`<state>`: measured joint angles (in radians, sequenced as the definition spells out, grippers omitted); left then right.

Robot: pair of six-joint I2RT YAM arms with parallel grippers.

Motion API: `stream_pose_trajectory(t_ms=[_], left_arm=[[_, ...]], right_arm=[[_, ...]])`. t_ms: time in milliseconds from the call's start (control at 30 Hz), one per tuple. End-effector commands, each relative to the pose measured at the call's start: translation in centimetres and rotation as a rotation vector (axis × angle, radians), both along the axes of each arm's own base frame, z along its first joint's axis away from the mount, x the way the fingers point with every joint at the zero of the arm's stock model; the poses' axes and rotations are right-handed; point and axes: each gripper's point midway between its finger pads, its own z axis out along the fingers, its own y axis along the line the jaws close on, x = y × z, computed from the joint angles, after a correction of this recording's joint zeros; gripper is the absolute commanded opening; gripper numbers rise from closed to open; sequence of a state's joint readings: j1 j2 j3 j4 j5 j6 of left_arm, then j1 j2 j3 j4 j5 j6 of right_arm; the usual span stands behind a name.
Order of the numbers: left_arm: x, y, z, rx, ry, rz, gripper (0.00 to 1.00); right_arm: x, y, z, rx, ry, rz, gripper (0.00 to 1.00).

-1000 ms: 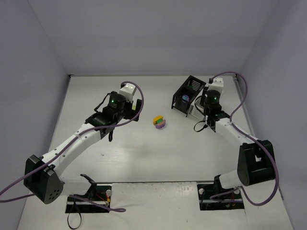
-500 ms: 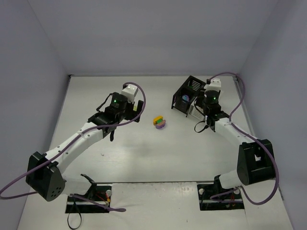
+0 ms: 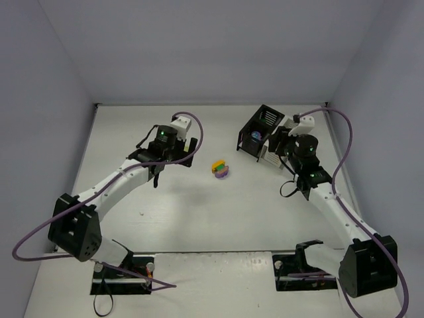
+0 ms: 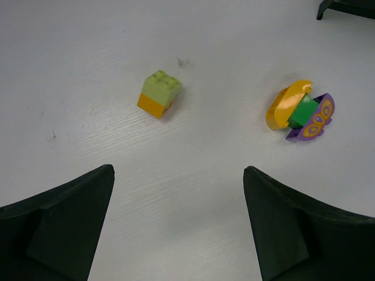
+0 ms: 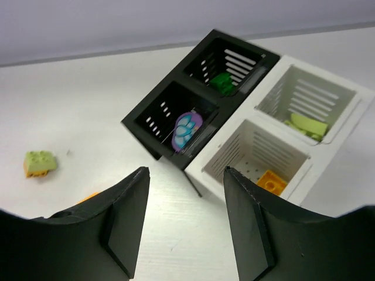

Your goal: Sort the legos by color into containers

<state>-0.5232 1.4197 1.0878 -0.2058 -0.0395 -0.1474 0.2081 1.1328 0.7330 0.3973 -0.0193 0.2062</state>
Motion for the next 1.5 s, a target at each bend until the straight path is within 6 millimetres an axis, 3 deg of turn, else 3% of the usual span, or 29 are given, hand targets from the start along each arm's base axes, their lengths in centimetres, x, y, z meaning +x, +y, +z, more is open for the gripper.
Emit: stream_pose_trajectory(t_ms=[0,100,267,467,667,1133,1467], left_arm=[[3.2,-0.3,1.9,-0.091,-0.032,-0.035,0.84],[4.4,-0.5,1.2,-0.075,-0.021,-0.078,0.83],[5.9,-0.3,-2.8,0.077,-0.030,-0.192,0.83],[7.3,0.3,-6.5,0.123,-0.050,-0.297,0.82],[8.8,2.4,-8.1,0.103,0.002,-0.280,0.73],[10.7,2.1,-10.5,0.082,0.033,-0.428,0.69],[11.1,1.9,-10.4,0.047,0.024,-0.460,0.61]], right_arm=[[-1.2,1.8,1.4,0.064,-0.047,0.105,0.50],[-1.7,2.3,1.5,0.086,-0.053,0.130,0.50],[-2.2,3.0,1.3,0.110,-0.056,0.170,0.50],[-2.4,3.5,1.3,0.123,-0.061,0.198,0.50],[-2.5,3.6,1.4,0.125,-0.065,0.205,0.50],[-2.3,3.8,0.9,0.119,-0.048,0.215,0.50],[-2.2,3.8,0.8,0.117,-0.042,0.215,0.50]])
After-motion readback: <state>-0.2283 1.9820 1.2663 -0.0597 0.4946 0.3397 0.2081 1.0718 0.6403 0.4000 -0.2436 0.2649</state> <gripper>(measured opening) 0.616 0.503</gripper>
